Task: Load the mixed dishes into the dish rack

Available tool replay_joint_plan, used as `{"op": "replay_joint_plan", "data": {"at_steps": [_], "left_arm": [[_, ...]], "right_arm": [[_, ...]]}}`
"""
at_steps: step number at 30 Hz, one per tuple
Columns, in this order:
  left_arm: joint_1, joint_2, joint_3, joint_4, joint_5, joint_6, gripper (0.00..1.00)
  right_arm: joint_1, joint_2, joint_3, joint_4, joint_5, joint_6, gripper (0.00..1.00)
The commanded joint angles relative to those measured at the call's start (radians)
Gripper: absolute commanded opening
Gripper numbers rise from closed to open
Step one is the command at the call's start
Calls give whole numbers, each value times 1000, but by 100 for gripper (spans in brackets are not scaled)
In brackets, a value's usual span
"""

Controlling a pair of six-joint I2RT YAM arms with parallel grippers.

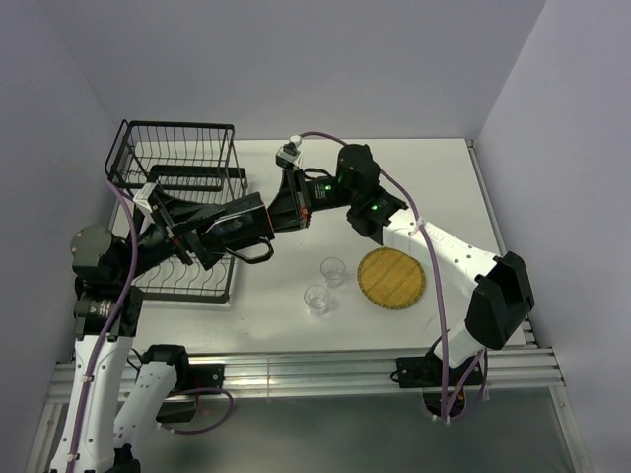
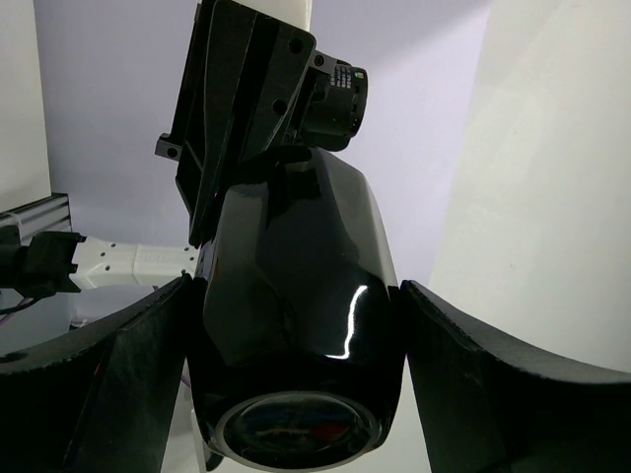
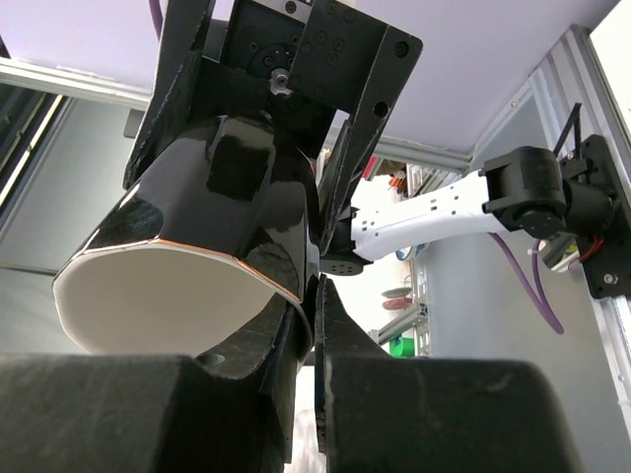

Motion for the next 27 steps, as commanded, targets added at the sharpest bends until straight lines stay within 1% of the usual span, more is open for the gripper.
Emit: {"op": "replay_joint_plan", "data": {"at_steps": [1,2,3,4,5,6,8,9,11,12,15,18,20,21,22,23,24,25,26,27], "left_arm": [[-2,-22,0,115,38,-10,37],[-2,-26,-4,115,38,-10,3],[-2,-31,-13,113,32,-8,0],[-2,-36,-21,113,27,-8,0],[-2,-46,-29,149,22,-10,0],[-2,-51,-38,151,22,-10,0],[-2,-56,-43,151,21,5,0],[-2,-60,-43,139,21,13,0],[-2,-63,-44,145,19,22,0],[-2,-66,-50,156,19,16,0],[-2,-72,-66,168,16,8,0],[-2,-79,-83,191,9,-10,0],[-2,-80,-81,168,-4,2,0],[-2,-80,-64,139,-14,19,0],[-2,-79,-54,103,-25,68,0],[-2,-73,-29,23,-46,97,0],[-2,-66,-12,-32,-60,128,0],[-2,-62,5,-81,-77,198,0],[-2,-50,38,-168,-93,235,0],[-2,-39,66,-244,-140,334,0]], "right_arm": [[-6,18,70,19,16,12,0],[-6,21,74,11,14,7,0],[-6,24,77,2,14,-2,0],[-6,24,85,-6,16,-9,0],[-6,27,90,-13,14,-14,0],[-9,27,91,-16,13,-20,4],[-14,24,93,-21,11,-26,9],[-17,20,91,-23,13,-34,16],[-30,15,82,-23,17,-36,24],[-37,11,77,-23,20,-40,35],[-58,-2,57,-23,29,-46,50],[-75,-5,53,-23,28,-46,56],[-84,-9,48,-32,34,-51,58],[-90,-18,42,-59,39,-66,59],[-96,-23,37,-79,48,-77,59],[-112,-31,34,-104,54,-92,59],[-121,-48,36,-206,66,-156,59],[-133,-57,40,-283,88,-207,59],[-147,-64,45,-368,139,-250,59],[-176,-77,45,-494,158,-326,59]]}}
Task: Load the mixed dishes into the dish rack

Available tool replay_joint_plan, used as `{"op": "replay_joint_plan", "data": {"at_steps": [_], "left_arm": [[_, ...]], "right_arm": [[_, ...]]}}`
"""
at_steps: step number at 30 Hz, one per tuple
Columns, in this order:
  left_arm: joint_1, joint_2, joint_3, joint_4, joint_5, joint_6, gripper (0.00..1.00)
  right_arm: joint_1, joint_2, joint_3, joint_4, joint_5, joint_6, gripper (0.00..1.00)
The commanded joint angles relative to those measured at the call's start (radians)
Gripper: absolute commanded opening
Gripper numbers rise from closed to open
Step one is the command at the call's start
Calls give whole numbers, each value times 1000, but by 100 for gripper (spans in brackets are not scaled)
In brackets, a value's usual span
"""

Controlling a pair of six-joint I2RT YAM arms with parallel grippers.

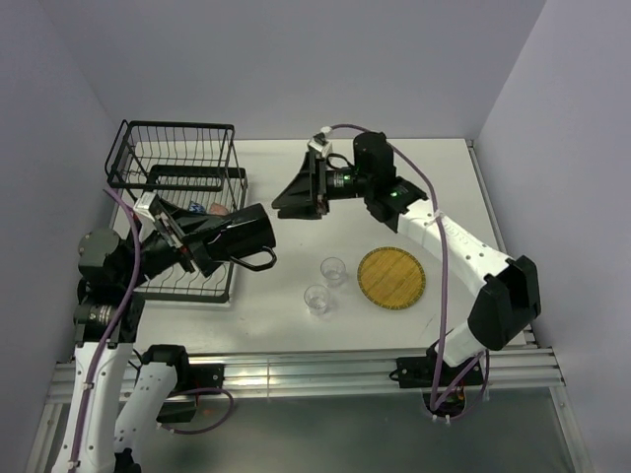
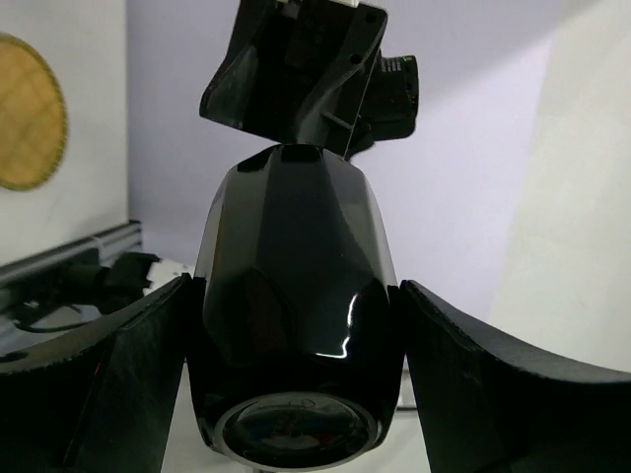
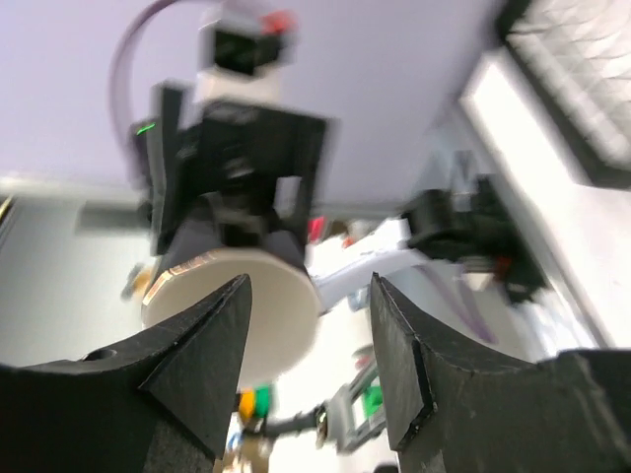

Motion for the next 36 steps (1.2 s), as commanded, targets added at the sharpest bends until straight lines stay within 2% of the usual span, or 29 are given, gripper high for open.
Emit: {"op": "replay_joint_plan", "data": {"at_steps": [1,3,5,6,10,13,24,31,36], "left_arm": [[-4,20,145,-201,-116,240,0],[-4,48,206,-351,-191,359,0],[-4,81,274,-453,-248,442,0],[-4,94,294,-558,-279,476,0],[-4,140,377,-778,-462,646,0],[-4,163,412,-881,-584,694,0],[-4,282,383,-944,-846,792,0],[-4,408,323,-882,-865,797,0],[-4,463,325,-848,-948,814,0]], "right_arm": [[-71,-74,15,-330,111,-219,59],[-106,-94,9,-509,194,-323,57],[-120,-105,6,-593,237,-383,57],[-122,-117,5,-667,279,-434,57],[-126,-151,-14,-763,340,-508,56],[-126,-174,-28,-797,346,-543,56],[-94,-214,-64,-903,481,-667,54],[-88,-221,-71,-932,518,-707,54],[-86,-232,-64,-957,567,-732,54]]}}
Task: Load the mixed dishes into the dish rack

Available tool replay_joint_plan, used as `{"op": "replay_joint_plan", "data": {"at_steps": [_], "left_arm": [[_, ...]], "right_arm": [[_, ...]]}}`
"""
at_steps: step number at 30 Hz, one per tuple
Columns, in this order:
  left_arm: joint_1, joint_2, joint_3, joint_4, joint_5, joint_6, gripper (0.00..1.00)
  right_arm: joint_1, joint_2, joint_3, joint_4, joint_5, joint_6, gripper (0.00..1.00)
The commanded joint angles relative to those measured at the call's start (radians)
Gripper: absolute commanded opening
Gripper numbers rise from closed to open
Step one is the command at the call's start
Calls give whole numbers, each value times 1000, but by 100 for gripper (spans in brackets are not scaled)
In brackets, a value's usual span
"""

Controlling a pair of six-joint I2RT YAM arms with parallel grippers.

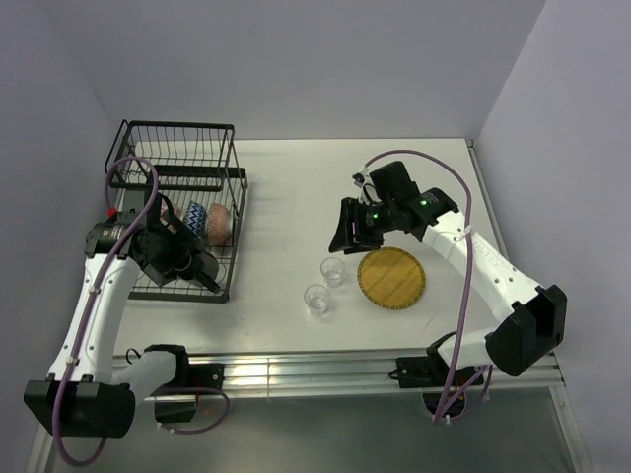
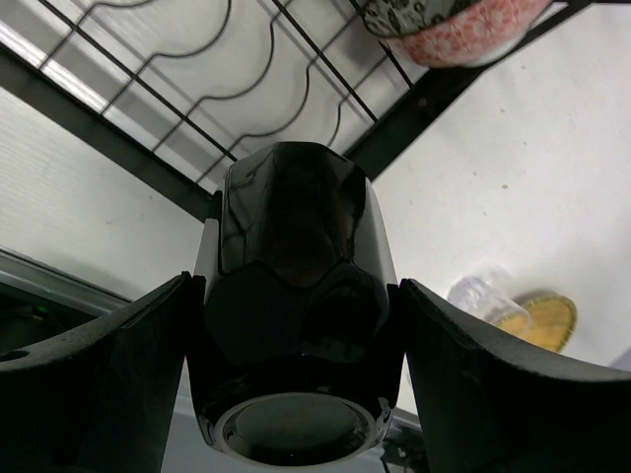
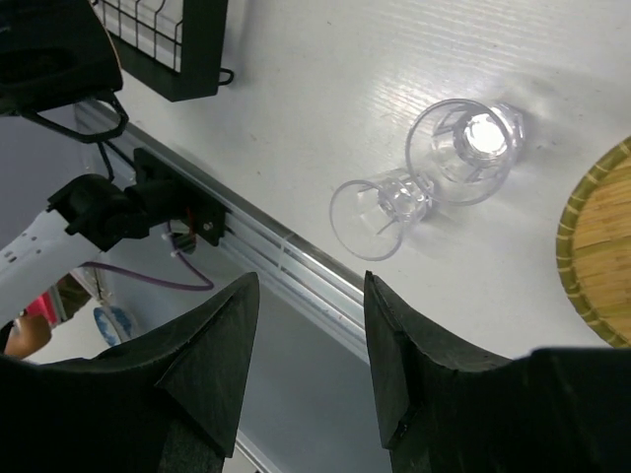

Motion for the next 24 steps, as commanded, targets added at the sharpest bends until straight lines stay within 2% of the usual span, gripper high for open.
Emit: {"op": "replay_joint_plan", "data": {"at_steps": [1,7,11,24], "left_arm": [[-1,20,29,98,-70,31,0],[0,98,21,141,-81,59,0],[0,130,-41,243,-75,46,0],[0,103,-204,366,-115,19,0]], "right_arm": [[9,-55,5,-25,51,-41,54],[9,-70,-10,-58,75,-68,54],[9,-107,-37,-58,80,-72,53],[7,-159,-58,-77,118,-59,53]]}}
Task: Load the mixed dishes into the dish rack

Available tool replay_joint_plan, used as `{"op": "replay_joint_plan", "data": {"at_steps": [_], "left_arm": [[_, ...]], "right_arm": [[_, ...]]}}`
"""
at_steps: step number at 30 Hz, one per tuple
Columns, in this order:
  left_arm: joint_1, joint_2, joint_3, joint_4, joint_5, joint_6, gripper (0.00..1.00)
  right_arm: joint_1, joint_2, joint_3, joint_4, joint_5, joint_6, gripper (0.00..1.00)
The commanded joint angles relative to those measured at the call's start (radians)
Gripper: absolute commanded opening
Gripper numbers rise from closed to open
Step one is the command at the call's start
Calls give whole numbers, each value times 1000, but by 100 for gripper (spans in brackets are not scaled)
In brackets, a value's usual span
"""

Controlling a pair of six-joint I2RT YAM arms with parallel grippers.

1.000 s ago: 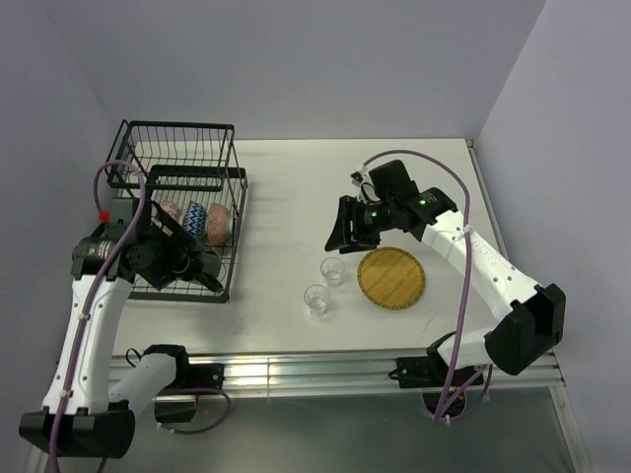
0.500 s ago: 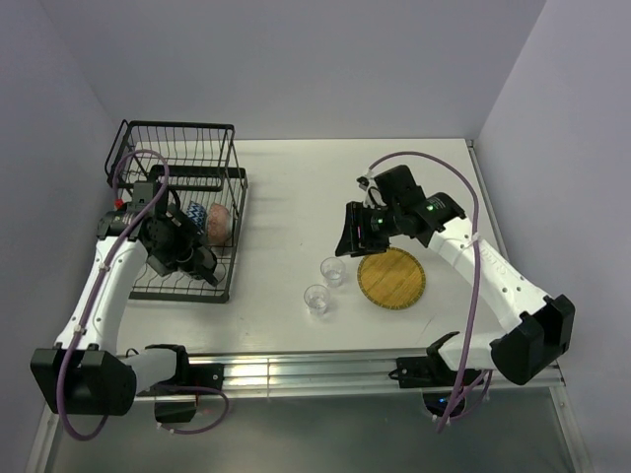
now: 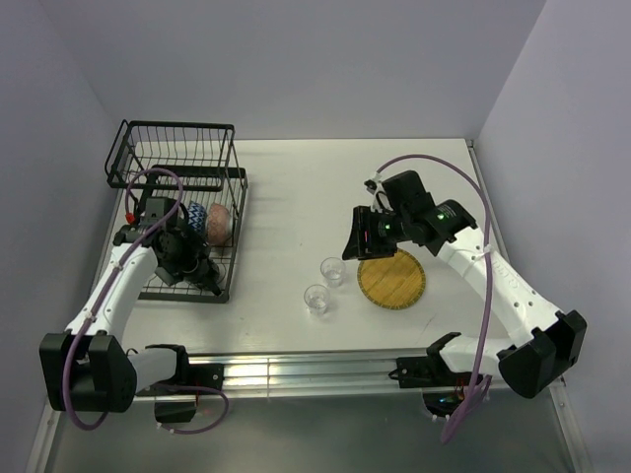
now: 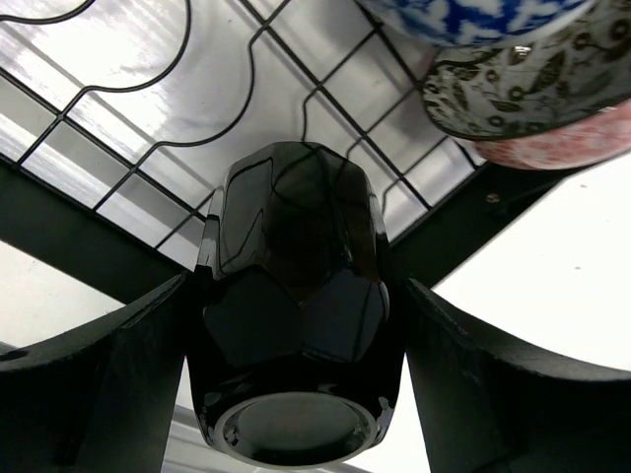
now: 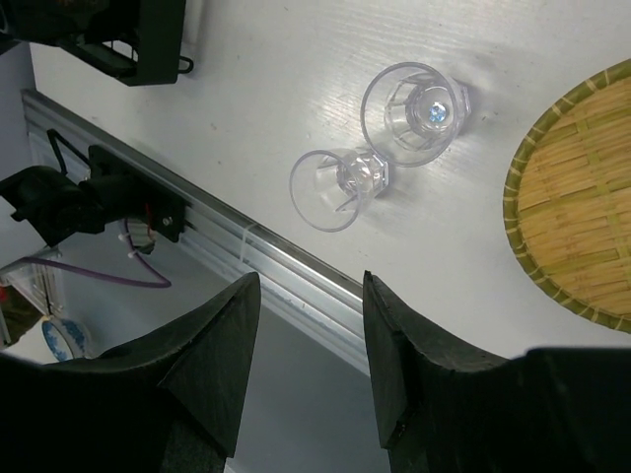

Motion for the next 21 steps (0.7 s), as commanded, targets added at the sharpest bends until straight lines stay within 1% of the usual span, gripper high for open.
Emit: {"op": "replay_joint_plan", "data": {"at_steps": [1,6,9,10,12,13,16,18,21], "left_arm": [[0,-48,-25,97,-29,-18,0],[0,-34,-65,135,-19,-19,0],[0,-22,-79,145,-13,-19,16],[0,-25,-85,146,-10,-19,32],[0,-30,-88,145,-7,-18,42],[0,-39,-93,145,-5,-16,51],[0,-48,-94,143,10,-6,63],[0,-49,-105,152,29,-1,66],[0,-46,-129,165,62,7,69]], "right_arm": [[4,-36,-5,-8,25,-3,53],[4,-58,-14,-25,50,1,53],[4,-67,-17,-48,63,4,53],[4,-69,-19,-53,68,6,53],[4,-67,-28,-69,88,6,53],[4,-72,-42,-71,92,12,53],[4,-69,-56,-68,106,17,54],[4,-61,-59,-63,118,18,54],[4,-41,-42,-63,134,15,54]]}}
